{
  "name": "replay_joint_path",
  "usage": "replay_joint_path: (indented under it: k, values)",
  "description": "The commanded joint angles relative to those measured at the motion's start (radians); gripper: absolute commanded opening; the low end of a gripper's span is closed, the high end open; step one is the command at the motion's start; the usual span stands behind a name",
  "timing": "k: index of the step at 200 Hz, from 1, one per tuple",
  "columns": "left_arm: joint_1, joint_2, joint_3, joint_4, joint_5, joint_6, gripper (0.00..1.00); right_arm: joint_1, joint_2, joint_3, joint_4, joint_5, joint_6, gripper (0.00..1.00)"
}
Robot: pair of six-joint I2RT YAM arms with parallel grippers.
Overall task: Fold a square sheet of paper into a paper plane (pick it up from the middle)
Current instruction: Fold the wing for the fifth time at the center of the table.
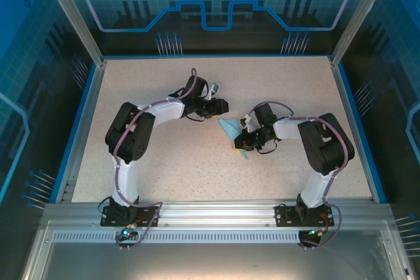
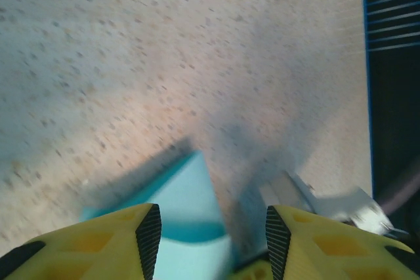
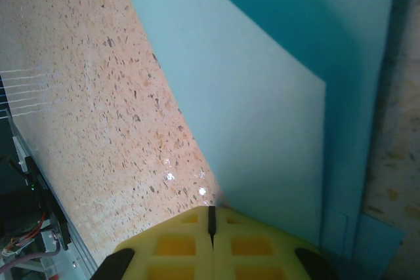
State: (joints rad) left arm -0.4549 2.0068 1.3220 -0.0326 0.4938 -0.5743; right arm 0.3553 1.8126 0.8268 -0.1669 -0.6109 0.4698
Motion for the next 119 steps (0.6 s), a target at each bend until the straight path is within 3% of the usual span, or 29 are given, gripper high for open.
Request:
replay_joint_path:
  k: [1,76,119]
  values:
    - [-0.036,-0.097,-0.061,-0.005,-0.015,0.006,0.50,0.025,0.096,-0.049,-0.109,0.178,-0.026,0.03]
    - [-0.070,-0.188,-0.228,0.099,-0.009,-0.041,0.50,0.030,0.080,-0.054,-0.103,0.178,-0.038,0.03]
    - [-0.070,-0.275,-0.279,0.070,0.002,-0.016,0.51,0.053,0.082,-0.045,-0.120,0.215,-0.044,0.03]
